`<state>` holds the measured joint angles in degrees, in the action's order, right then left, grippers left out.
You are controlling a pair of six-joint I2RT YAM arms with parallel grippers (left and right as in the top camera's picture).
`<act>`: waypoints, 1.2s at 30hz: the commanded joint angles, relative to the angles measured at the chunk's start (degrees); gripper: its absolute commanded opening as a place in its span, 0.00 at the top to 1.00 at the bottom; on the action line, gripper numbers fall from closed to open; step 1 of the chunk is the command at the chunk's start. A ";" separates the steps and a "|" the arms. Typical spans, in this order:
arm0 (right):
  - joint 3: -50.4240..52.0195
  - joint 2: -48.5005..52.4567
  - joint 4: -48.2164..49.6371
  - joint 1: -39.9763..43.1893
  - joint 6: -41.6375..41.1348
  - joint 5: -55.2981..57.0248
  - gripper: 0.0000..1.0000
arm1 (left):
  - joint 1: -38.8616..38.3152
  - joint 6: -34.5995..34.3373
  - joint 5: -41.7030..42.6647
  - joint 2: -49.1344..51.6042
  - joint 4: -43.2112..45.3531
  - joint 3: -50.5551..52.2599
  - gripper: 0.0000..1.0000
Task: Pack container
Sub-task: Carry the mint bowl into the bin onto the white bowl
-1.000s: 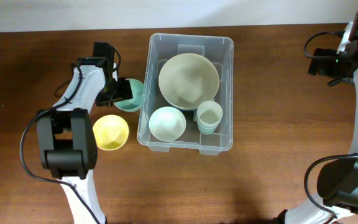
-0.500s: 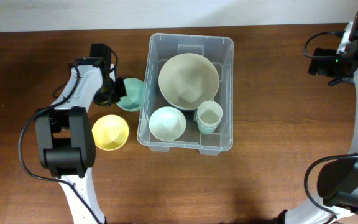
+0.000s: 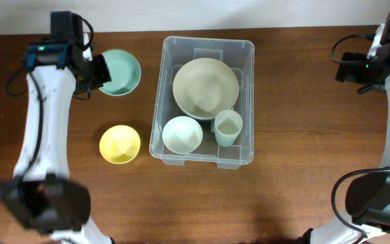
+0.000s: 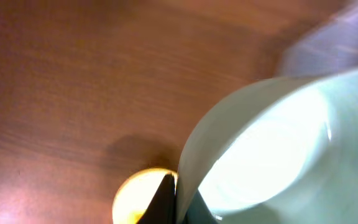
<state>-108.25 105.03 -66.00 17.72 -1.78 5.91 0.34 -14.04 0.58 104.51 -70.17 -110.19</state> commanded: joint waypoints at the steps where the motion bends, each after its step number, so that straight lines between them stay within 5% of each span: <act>1: -0.83 -0.74 -0.02 0.31 -0.59 -0.35 0.01 | -4.87 0.90 0.26 -3.65 -2.23 -0.44 0.99; 12: -0.83 -0.74 -0.02 0.31 -0.59 -0.33 0.01 | -23.96 0.85 -1.31 -4.35 -5.29 6.40 0.99; 24: -0.83 -0.74 -0.02 0.31 -0.59 -0.33 0.01 | -26.08 -0.68 -2.08 -4.35 0.39 17.44 0.99; 27: -0.83 -0.74 -0.04 0.31 -0.59 -0.33 0.01 | -26.08 -0.68 -2.05 -4.35 1.64 17.75 0.83; 31: -0.83 -0.74 -0.02 0.31 -0.59 -0.33 0.01 | -26.08 -0.66 -1.92 -4.37 2.99 17.75 0.36; 36: -0.83 -0.74 -0.04 0.31 -0.59 -0.35 0.01 | -24.74 -0.63 -1.92 -4.55 3.72 15.87 0.35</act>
<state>-108.25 105.06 -66.00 17.72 -1.74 5.91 -25.65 -14.61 -0.93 99.98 -66.57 -92.64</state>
